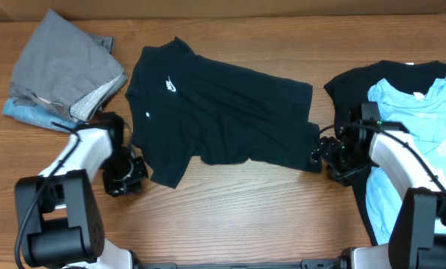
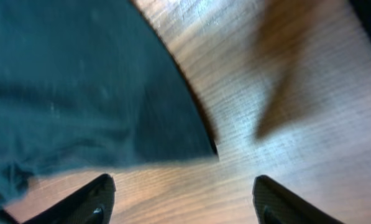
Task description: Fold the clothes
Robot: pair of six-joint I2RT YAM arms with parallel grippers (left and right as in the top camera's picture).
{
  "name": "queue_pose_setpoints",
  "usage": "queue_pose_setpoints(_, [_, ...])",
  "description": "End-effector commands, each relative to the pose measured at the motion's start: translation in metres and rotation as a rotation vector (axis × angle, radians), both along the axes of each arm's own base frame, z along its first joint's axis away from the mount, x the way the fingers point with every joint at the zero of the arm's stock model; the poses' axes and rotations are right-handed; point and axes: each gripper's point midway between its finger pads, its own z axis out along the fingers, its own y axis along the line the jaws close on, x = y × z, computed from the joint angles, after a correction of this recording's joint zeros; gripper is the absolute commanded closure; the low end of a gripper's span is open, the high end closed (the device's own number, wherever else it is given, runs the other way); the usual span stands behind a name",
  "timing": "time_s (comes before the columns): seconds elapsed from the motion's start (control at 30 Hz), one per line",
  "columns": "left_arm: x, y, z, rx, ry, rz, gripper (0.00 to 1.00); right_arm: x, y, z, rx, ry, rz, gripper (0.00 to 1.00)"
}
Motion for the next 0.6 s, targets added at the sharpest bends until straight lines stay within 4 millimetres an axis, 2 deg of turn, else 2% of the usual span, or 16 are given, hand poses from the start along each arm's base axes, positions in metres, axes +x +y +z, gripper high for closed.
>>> queue_pose_setpoints(0.0, [0.023, 0.012, 0.019, -0.034, -0.08, 0.036, 0.96, -0.001, 0.005, -0.014, 0.031, -0.03, -0.011, 0.27])
queue_pose_setpoints(0.1, [0.033, 0.0, 0.027, -0.127, -0.128, 0.0, 0.94, 0.008, 0.006, -0.022, 0.041, -0.09, -0.02, 0.28])
queue_pose_setpoints(0.17, [0.036, -0.012, 0.03, -0.196, -0.154, -0.034, 0.88, 0.009, 0.007, -0.025, 0.046, -0.091, -0.052, 0.36])
queue_pose_setpoints(0.2, [0.037, -0.017, 0.031, -0.219, -0.161, -0.048, 0.8, 0.008, 0.007, -0.026, 0.049, -0.089, -0.063, 0.43])
queue_pose_setpoints(0.3, [0.037, -0.028, 0.033, -0.25, -0.168, -0.099, 0.64, 0.009, 0.008, -0.029, 0.053, -0.106, -0.067, 0.56])
queue_pose_setpoints(0.37, [0.036, -0.036, 0.033, -0.255, -0.17, -0.146, 0.57, 0.008, 0.008, -0.03, 0.053, -0.104, -0.067, 0.69])
queue_pose_setpoints(0.43, [0.035, -0.047, 0.033, -0.261, -0.171, -0.207, 0.51, 0.004, 0.008, -0.031, 0.053, -0.084, -0.067, 0.96])
queue_pose_setpoints(0.57, [0.034, -0.065, 0.031, -0.26, -0.178, -0.304, 0.45, -0.006, 0.005, -0.028, 0.037, -0.035, -0.073, 0.96])
